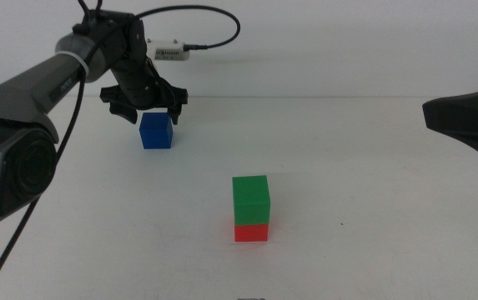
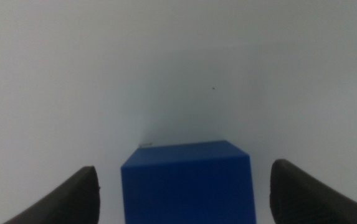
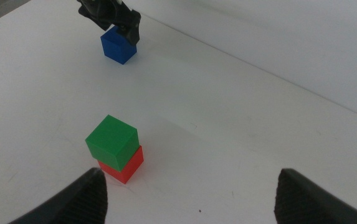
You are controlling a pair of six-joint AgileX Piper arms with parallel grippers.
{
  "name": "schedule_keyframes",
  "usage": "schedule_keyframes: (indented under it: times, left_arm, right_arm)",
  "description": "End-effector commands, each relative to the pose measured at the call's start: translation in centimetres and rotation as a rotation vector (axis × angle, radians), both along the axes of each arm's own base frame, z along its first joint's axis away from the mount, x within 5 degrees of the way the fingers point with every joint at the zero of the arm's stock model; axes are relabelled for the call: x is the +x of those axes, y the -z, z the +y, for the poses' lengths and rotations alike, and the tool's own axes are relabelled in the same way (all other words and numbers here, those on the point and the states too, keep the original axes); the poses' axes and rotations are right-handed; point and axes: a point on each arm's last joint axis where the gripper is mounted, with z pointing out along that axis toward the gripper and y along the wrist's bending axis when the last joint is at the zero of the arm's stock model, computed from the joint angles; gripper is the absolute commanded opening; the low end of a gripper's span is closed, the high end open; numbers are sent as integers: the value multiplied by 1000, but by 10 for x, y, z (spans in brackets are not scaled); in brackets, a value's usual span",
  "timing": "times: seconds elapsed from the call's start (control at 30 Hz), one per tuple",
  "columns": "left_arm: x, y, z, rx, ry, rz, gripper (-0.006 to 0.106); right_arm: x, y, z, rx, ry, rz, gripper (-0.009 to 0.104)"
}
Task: Stack red cubes first, then green, then blue cubes in a specific spot.
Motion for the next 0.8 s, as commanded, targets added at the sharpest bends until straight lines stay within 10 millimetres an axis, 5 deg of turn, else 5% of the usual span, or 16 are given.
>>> schedule_keyframes:
  times: [0.0, 0.13, 0.3, 0.63, 0.77]
  left_arm:
    - [1, -44, -1, -35, -7, -145, 94]
    - [5, -35, 0, -32, -7, -143, 90]
    - [7, -29, 1, -61, -13, -131, 73]
    - [3, -38, 4, -109, -28, -109, 0]
    - [-11, -55, 4, -101, 7, -42, -2]
  right_arm:
    - [0, -15, -1, 41, 6, -94, 85]
    - [0, -15, -1, 41, 6, -94, 85]
    - [0, -15, -1, 41, 6, -94, 85]
    - [0, -15, -1, 41, 6, -94, 85]
    - [0, -15, -1, 41, 6, -94, 85]
